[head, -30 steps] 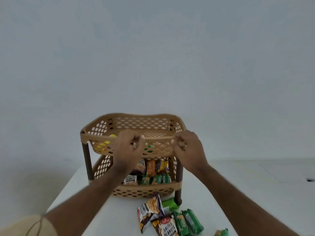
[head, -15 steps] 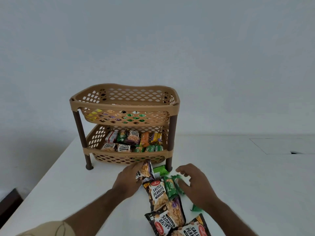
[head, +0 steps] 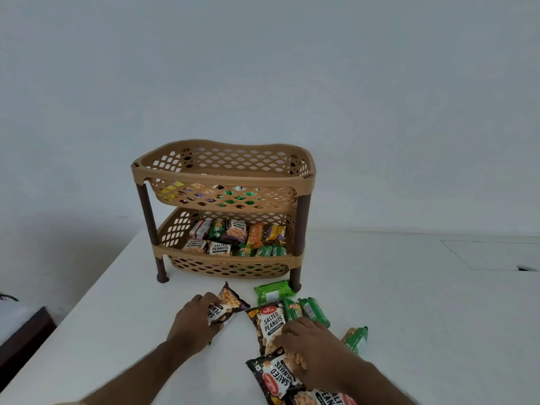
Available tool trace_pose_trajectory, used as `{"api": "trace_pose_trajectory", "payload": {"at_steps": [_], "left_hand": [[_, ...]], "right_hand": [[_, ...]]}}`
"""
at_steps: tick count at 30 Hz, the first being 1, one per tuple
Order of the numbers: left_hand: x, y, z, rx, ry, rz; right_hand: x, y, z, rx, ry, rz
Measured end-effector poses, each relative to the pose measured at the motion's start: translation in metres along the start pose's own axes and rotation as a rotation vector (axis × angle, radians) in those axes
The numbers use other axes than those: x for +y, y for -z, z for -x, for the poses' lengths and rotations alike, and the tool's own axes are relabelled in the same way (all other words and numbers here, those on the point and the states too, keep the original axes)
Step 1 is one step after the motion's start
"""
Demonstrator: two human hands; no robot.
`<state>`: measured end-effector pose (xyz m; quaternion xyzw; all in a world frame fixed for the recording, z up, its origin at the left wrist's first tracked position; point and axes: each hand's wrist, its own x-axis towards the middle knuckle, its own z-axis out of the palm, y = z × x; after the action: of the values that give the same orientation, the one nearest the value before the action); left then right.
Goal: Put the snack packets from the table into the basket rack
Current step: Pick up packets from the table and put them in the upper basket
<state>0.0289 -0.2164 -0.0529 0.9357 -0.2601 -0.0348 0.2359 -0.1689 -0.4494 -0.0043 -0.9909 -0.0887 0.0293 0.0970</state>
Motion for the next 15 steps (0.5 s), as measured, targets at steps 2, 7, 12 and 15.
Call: {"api": "trace_pose_trajectory", "payload": {"at_steps": [2,7,12,15], "left_hand": [[-0.006,0.004,0.003,-0.021,0.047,0.01],[-0.017,0.005,0.009,-0.078,0.122,-0.009],[-0.02,0.004,0.013,-0.065,0.185,-0.069],[-0.016,0.006,0.018,-0.032,0.194,-0.137]], "right_hand": [[0.0,-0.003,-0.004,-0.007,-0.002,0.006],[-0.003,-0.008,-0.009,0.034,0.005,-0.012],[-0.003,-0.013,-0.012,-0.032,0.048,0.027],[-0.005,-0.018,-0.017,-0.048,0.046,0.043]]}}
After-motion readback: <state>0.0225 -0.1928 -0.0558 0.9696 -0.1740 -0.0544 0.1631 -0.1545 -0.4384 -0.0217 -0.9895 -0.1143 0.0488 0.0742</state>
